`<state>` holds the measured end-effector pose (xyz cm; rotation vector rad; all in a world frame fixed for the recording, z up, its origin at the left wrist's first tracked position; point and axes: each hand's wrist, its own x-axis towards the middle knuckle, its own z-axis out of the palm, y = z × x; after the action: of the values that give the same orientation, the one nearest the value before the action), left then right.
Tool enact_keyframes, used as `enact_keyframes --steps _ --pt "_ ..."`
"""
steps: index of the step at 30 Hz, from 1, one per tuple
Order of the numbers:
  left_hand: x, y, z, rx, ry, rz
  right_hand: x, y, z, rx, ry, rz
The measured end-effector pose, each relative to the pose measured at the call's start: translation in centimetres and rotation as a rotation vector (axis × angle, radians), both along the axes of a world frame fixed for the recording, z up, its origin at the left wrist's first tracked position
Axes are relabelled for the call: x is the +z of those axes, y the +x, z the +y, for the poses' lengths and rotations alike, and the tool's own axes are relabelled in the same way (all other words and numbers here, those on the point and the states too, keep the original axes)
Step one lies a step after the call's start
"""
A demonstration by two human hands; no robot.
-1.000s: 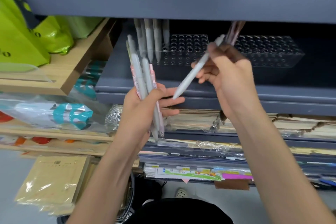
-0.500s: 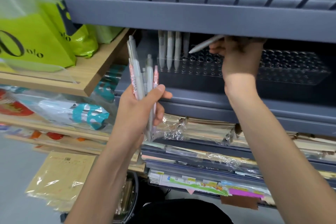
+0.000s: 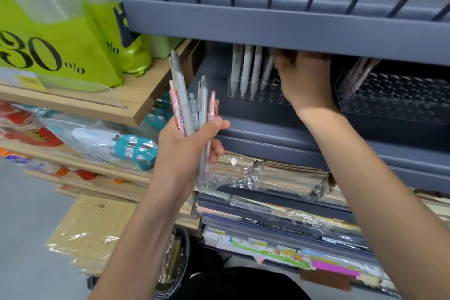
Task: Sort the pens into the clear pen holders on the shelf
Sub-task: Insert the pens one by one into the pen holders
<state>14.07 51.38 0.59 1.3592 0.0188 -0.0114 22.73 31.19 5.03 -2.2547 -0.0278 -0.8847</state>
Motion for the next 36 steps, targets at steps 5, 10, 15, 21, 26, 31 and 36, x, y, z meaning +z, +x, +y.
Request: enact_keyframes --steps 5,10,15,21,26,31,36 --pt "-0.1 -0.3 0.0 0.015 -0.037 0.024 -0.4 0.1 -0.4 0.015 0.094 0.119" --pt "-0.1 -0.5 -0.5 -0.048 -0.059 0.038 -0.2 -2.1 -0.3 -0.108 0.205 -0.041" --pt "-0.1 -0.5 -1.9 -0.143 -0.067 0.013 0.1 -5.9 0.1 0.329 0.367 0.288" --pt "0.0 -0.6 -3.7 -0.246 -0.049 -0.018 0.2 -7.9 -0.9 0.428 0.276 0.493" --pt "0.3 -0.5 -4.5 -0.264 -0.042 -0.011 0.6 -8.1 -2.1 0.397 0.580 0.316" --pt "0.3 -0.4 -5.3 -0.292 0.048 -0.076 0.8 -9.2 -4.2 0.381 0.884 0.098" --pt "0.3 -0.7 -7.1 -0.270 0.046 -0.097 -0.2 -10.4 -6.2 0.404 0.888 0.091"
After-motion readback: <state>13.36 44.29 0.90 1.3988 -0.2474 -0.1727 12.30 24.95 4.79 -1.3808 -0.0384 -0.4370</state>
